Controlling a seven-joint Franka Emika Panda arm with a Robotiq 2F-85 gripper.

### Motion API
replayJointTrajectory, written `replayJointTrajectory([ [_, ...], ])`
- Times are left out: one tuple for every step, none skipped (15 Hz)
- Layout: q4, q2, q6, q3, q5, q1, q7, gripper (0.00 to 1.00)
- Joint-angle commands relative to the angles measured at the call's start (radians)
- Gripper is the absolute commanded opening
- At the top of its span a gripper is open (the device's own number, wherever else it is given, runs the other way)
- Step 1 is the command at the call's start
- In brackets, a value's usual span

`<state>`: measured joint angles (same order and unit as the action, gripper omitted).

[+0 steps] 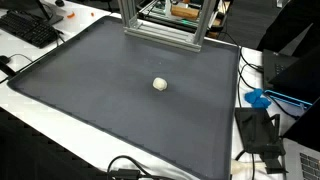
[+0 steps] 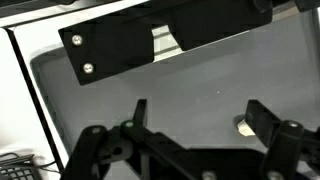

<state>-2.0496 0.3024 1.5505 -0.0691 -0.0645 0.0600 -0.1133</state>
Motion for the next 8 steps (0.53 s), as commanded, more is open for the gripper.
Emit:
replayJointTrajectory([
  [0.002,-0.001,-0.002,0.005,-0.001,0.006,0.002,1.0],
  [0.002,-0.001,-0.002,0.005,-0.001,0.006,0.002,1.0],
  [0.002,-0.001,-0.002,0.005,-0.001,0.006,0.002,1.0],
  [-0.031,0.02,0.024,0.013,-0.026,0.0,-0.023,1.0],
  [-0.056,0.038,0.038,0.023,-0.038,-0.004,-0.044,1.0],
  [-0.089,0.065,0.061,0.035,-0.048,-0.011,-0.056,1.0],
  [-0.109,0.08,0.079,0.046,-0.056,-0.014,-0.069,1.0],
  [-0.152,0.114,0.108,0.066,-0.048,-0.024,-0.072,1.0],
])
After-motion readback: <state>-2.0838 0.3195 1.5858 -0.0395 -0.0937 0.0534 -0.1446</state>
